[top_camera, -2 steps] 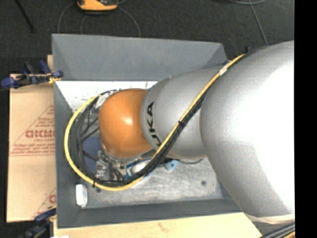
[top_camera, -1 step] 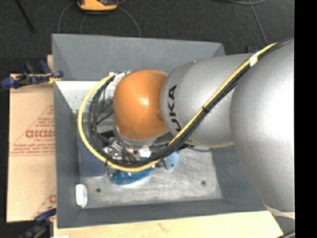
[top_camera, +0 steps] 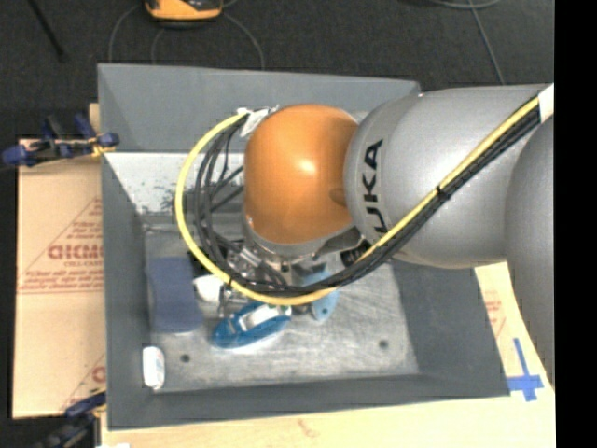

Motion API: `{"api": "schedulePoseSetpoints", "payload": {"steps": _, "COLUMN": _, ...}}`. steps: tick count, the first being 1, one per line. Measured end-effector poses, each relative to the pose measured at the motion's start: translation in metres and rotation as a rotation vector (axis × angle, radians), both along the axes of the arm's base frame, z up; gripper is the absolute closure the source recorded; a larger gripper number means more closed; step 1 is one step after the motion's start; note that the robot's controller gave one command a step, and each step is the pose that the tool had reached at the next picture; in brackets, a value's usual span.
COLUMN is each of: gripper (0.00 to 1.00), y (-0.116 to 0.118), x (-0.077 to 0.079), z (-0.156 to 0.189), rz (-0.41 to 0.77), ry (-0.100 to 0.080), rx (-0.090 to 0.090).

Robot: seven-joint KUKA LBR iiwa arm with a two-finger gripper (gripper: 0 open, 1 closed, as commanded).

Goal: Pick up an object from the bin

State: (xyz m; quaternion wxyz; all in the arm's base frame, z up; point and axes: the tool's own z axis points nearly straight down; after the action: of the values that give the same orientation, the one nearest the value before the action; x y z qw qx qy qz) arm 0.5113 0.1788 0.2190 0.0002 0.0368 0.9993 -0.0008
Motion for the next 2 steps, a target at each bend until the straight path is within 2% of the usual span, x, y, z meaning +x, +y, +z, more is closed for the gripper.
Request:
{"api": "schedulePoseSetpoints", "payload": {"steps": 1, "gripper": 1.00, "y": -0.004, "x": -0.001, "z": 0.028, "rz": 0.007, "ry": -0.008, "rx": 0.003}}
{"api": "schedulePoseSetpoints", "payload": {"steps": 2, "gripper": 1.00, "y": -0.021, "x": 0.005, "z": -0.010, "rz": 0.060, "ry": -0.005, "rx": 0.002}}
